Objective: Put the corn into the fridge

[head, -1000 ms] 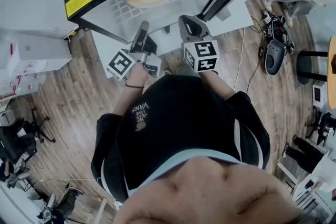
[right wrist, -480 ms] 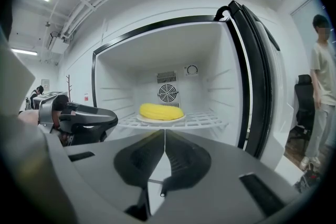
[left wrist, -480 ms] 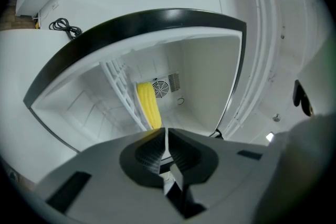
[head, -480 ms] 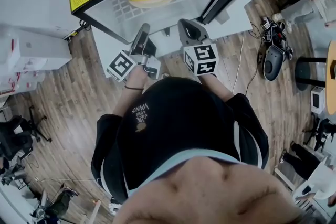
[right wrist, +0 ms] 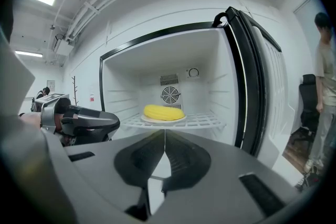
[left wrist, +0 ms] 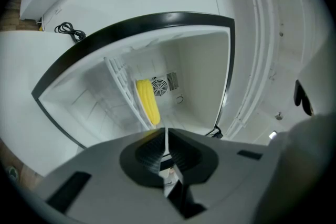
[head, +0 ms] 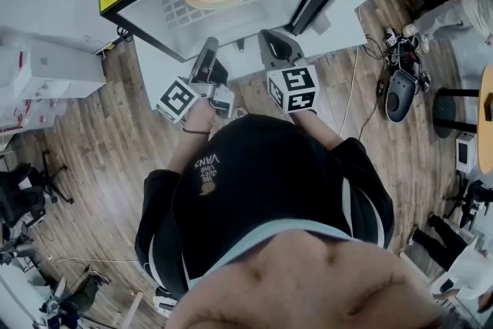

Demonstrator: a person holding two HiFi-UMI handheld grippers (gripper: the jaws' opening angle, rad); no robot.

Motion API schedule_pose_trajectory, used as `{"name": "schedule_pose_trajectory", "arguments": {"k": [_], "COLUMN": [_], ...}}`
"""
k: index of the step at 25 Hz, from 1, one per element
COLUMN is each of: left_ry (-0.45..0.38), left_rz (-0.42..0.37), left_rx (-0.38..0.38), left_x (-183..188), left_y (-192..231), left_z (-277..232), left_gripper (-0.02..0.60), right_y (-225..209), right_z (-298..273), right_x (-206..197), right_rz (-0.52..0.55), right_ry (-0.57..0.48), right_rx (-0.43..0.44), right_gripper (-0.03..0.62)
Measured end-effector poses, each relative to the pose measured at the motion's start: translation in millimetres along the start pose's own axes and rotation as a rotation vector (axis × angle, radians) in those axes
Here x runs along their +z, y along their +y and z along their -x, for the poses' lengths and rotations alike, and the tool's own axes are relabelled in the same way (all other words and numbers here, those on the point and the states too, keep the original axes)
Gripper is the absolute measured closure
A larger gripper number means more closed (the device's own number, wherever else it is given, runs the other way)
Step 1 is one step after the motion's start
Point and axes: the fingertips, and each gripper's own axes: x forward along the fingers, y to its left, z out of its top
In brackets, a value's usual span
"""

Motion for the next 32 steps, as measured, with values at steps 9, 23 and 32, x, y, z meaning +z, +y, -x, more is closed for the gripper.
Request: {"name": "schedule_pose_trajectory", "arguments": {"k": [9,23,32], "left_ry": [-0.020,-0.040,-0.035], "left_rz": [-0.068,-0.145,-0.184], "left_rx": [0.017,0.061,0.089], "left_x": [-12.5,-37.0,-54.5], "left_y": [-9.8,-20.5,-25.0], "left_z": [13.5,39.0,54.1], "left_gripper": [0.552,0.552,0.554], "right_y": [1.8,8.1,12.5], "right_z": [15.8,39.8,56.4], "right_x": [-3.8,-12.7,-21.6], "right_rz": [0.002,0.005,0.017], "right_ry": [0.003,0.007,0.021], "right_rx": [0.032,0.096,0.125], "right_gripper": [0.582,0.582,0.582]}}
